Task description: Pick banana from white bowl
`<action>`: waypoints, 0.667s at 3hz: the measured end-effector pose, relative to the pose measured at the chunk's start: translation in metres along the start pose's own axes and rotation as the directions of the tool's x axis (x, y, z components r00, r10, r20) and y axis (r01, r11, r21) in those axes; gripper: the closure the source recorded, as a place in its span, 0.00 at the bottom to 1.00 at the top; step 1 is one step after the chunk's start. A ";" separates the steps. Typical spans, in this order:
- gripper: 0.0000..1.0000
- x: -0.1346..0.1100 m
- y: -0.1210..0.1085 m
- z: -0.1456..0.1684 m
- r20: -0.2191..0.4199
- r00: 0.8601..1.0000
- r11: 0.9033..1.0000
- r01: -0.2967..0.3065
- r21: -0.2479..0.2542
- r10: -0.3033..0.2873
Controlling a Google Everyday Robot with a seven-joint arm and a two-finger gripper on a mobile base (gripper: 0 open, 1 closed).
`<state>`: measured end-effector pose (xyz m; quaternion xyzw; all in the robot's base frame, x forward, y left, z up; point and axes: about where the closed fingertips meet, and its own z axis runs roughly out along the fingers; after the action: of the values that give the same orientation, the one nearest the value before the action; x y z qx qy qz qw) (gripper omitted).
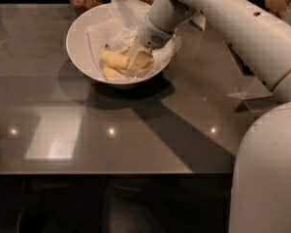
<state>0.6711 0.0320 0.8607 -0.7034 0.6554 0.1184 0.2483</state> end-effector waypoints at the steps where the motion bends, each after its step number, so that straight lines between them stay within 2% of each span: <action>1: 0.89 -0.001 0.000 0.000 0.001 1.000 1.000 0.003 0.001 -0.003; 2: 1.00 -0.009 0.002 -0.010 0.018 1.000 1.000 0.017 0.012 -0.017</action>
Offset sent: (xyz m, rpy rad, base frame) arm -0.0099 0.0011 0.0331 0.0362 -0.0467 0.0174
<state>0.6664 0.0345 0.8732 -0.7063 0.6480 0.1188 0.2593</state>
